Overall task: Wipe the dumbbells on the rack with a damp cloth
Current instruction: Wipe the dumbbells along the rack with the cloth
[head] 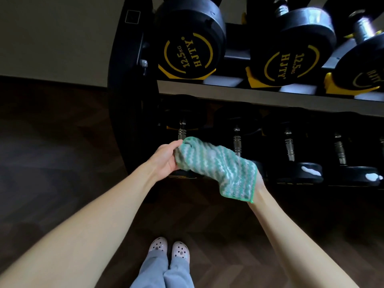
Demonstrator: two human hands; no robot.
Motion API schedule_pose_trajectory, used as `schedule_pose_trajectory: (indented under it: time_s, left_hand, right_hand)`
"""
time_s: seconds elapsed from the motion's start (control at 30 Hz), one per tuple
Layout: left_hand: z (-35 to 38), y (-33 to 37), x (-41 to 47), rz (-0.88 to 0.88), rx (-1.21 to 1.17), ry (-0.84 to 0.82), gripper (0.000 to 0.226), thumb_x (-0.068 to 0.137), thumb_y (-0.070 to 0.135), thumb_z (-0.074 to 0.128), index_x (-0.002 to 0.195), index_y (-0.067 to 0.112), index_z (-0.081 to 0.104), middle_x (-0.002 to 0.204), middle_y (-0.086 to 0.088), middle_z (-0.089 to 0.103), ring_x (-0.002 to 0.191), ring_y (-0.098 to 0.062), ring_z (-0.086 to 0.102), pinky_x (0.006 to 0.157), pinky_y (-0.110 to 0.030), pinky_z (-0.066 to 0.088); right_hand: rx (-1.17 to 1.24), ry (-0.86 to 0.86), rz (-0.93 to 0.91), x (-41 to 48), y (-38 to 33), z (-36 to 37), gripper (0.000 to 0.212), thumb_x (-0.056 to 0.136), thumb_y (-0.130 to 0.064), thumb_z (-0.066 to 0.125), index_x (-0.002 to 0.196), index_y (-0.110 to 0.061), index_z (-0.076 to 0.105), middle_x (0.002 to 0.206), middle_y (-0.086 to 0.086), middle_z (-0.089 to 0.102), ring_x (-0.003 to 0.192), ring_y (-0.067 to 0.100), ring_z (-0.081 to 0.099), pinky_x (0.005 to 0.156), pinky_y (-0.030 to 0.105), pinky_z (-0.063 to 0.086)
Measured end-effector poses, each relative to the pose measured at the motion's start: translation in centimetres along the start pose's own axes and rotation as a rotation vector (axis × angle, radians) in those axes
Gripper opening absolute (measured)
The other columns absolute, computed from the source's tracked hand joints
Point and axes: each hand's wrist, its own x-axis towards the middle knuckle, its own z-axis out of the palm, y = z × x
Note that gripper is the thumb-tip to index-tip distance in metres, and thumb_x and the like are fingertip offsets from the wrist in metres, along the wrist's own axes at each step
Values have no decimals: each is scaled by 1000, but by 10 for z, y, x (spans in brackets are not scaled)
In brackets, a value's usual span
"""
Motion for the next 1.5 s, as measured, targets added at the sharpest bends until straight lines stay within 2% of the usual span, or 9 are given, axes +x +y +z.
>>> schedule_pose_trajectory:
  time_s: [0.13, 0.3, 0.53, 0.6, 0.77, 0.93, 1.17, 1.3, 1.5]
  left_hand:
    - [-7, 3, 0, 90, 170, 124, 11, 95, 21, 52, 97, 10, 55, 88, -6, 64, 76, -17, 64, 66, -30, 51]
    - [-14, 9, -7, 148, 278, 96, 34, 88, -4, 45, 113, 15, 58, 99, -8, 64, 84, -21, 63, 65, -31, 51]
    - [-26, 19, -11, 378, 678, 164, 50, 69, -25, 26, 40, 9, 50, 118, 2, 56, 115, -12, 46, 87, -23, 45]
    - [-30, 15, -8, 436, 808, 229, 51, 67, -25, 26, 41, 12, 51, 115, 2, 52, 112, -10, 43, 93, -22, 35]
    - [-42, 5, -2, 353, 773, 288, 43, 79, -17, 30, 74, 17, 56, 97, -11, 60, 78, -15, 53, 70, -26, 43]
    - [-58, -9, 4, 62, 766, 245, 21, 92, 2, 37, 94, 17, 52, 85, -9, 59, 74, -22, 58, 62, -32, 48]
    - [-65, -23, 47, 188, 578, 579, 24, 90, -1, 43, 109, 10, 55, 93, -5, 55, 79, -17, 50, 57, -23, 37]
    - [-46, -41, 54, 307, 504, 681, 47, 82, -8, 42, 124, 12, 46, 130, -4, 44, 111, -18, 46, 83, -23, 34]
    - [-36, -55, 56, 577, 1008, 877, 25, 82, -2, 49, 107, 3, 54, 122, -16, 46, 110, -32, 42, 88, -35, 29]
  right_hand:
    - [248, -73, 157, 16, -1, -11, 35, 100, -16, 28, 112, 5, 53, 111, 26, 61, 103, 37, 60, 92, 48, 44]
    - [183, -263, 36, 14, -7, -14, 30, 86, -17, 55, 111, -3, 61, 112, 17, 66, 94, 28, 67, 73, 37, 59]
    - [-530, -8, -453, 24, -10, -3, 36, 70, 20, 34, 57, -1, 59, 100, -1, 62, 97, 27, 60, 75, 41, 51]
    - [-553, 70, -517, 32, -6, -2, 49, 71, 22, 32, 47, -14, 55, 96, -2, 60, 102, 28, 57, 79, 42, 52]
    - [-197, 1, -305, 36, 2, 7, 20, 96, -2, 40, 96, -10, 58, 91, 4, 65, 82, 17, 66, 73, 28, 54]
    - [-395, 12, -64, 49, 22, -9, 38, 96, -16, 29, 119, -3, 58, 111, 15, 64, 96, 26, 62, 76, 34, 47]
    - [-182, 139, -116, 89, 51, 28, 25, 96, -10, 30, 90, -8, 53, 93, 13, 54, 76, 20, 53, 76, 36, 46]
    - [-376, 332, -287, 105, 70, 44, 51, 95, -18, 43, 143, -13, 29, 141, 13, 37, 125, 29, 42, 99, 35, 35]
    - [-705, 250, -507, 96, 97, 70, 55, 95, -29, 50, 143, -15, 29, 148, 11, 26, 136, 26, 30, 106, 35, 28]
